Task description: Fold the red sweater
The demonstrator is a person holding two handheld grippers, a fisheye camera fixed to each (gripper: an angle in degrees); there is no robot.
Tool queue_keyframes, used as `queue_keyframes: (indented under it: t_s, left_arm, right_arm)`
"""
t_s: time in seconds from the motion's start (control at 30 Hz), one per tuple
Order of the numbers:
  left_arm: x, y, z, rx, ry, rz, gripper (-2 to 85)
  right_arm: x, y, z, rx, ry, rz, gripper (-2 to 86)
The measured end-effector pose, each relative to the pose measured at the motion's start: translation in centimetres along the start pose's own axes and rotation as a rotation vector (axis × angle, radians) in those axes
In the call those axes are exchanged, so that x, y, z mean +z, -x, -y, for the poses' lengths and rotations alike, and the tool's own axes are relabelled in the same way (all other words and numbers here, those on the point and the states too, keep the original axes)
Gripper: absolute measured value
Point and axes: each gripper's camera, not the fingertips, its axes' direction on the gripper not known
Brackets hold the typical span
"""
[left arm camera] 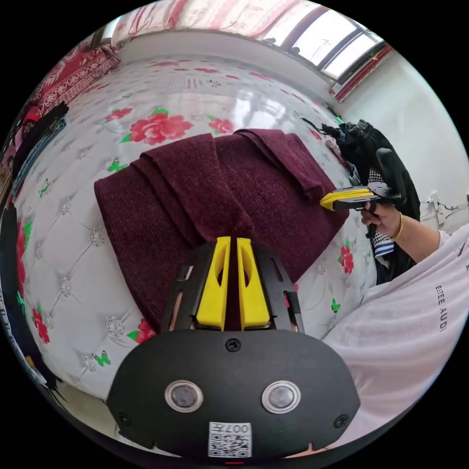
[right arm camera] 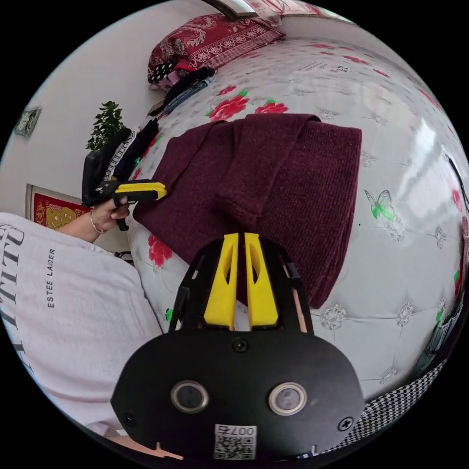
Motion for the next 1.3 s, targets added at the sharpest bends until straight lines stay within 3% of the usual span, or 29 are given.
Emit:
queue_keyframes:
  t_s: [0.27, 0.5, 0.63, 0.67, 0.73, 0.93, 1.17, 1.3]
  left_arm:
    - [-6.9, 0.7, -3.4, -0.036, -0.131, -0.098, 3.6]
    - [-8.9, 7.7, -9.7, -0.431, -0.196, -0.106, 6.0]
    - [-9.6, 12.2, -11.2, -0.606, -0.256, -0.19, 9.7]
    - [-9.6, 12.8, -11.3, -0.631, -0.258, -0.198, 10.5]
    - [-9.9, 14.6, -11.6, -0.693, -0.284, -0.218, 13.3]
    - [-8.0, 17.0, -9.4, -0.704, -0.254, -0.249, 16.7]
    - [-7.1, 18.7, -7.7, -0.736, -0.228, -0.237, 10.4]
    - [-6.8, 20.9, -9.6, -0.85, -0.276, -0.377, 7.4]
  right_arm:
    - [-5.0, 2.7, -1.3, -0.005, -0.141, 0.008, 1.6]
    - [-4.0, 3.8, 2.3, -0.005, -0.208, -0.106, 1.1]
    - [1.9, 1.6, 3.1, 0.084, -0.01, -0.082, 0.6]
    - [0.8, 1.4, 2.6, 0.118, -0.113, -0.056, 0.3]
    - [0.2, 0.9, 3.0, 0.209, -0.053, -0.053, 0.0]
    - [-3.8, 3.5, 0.8, 0.153, -0.166, -0.043, -0.2]
    - [-4.8, 4.3, -1.7, 0.184, -0.164, 0.005, -0.2]
    - [-5.4, 4.2, -1.9, 0.185, -0.159, 0.025, -0.2]
